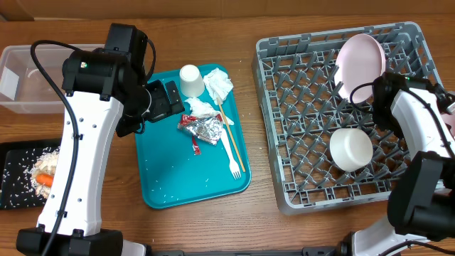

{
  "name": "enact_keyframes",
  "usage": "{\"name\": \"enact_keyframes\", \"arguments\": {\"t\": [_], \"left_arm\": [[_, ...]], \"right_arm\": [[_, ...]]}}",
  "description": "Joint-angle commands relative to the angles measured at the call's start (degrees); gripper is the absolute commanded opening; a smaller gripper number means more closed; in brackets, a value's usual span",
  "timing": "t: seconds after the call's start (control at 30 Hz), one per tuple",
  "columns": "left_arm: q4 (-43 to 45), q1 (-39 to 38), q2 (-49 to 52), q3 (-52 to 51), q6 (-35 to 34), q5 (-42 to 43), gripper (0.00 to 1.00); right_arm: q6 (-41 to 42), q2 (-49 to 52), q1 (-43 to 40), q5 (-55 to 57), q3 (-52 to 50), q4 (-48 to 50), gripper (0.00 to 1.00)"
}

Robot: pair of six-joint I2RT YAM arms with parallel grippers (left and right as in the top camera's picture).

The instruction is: Sort waste into correct bins and load items into the dishwasher rack

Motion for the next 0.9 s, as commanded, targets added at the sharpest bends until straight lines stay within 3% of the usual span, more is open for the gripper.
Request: {"name": "enact_keyframes", "arguments": {"t": [0.0,0.2,0.53,0.6,0.7,0.87], "left_arm": [[0.04,-0.11,-1.4,1.25,0.92,-0.79,1.0],[0.04,-0.11,-1.4,1.25,0.9,-0.79,1.0],[0.04,-0.11,-1.4,1.25,0.92,-0.79,1.0],[0.04,-0.11,-1.4,1.25,0.9,-0.79,1.0],[0.04,-0.11,-1.4,1.25,0.9,-0.79,1.0],[0.04,-0.11,-1.4,1.25,0.92,-0.79,1.0]], "right_arm": [[-0.26,-0.72,1.79,0.07,-0.5,0.7,0.04],[-7.06,-0.72,5.44,0.02,-0.5,5.25,0.04],[-7.37,-0.72,6.99,1.46,-0.5,5.22,0.14],[-7.37,-0.74,6.84,4.13,-0.48,5.16,0.13],[-7.34,-0.74,6.78,8.66,-0.46,5.22,0.04],[-7.39,-0.74,6.69,12.72,-0.46,7.61,0.04]]}}
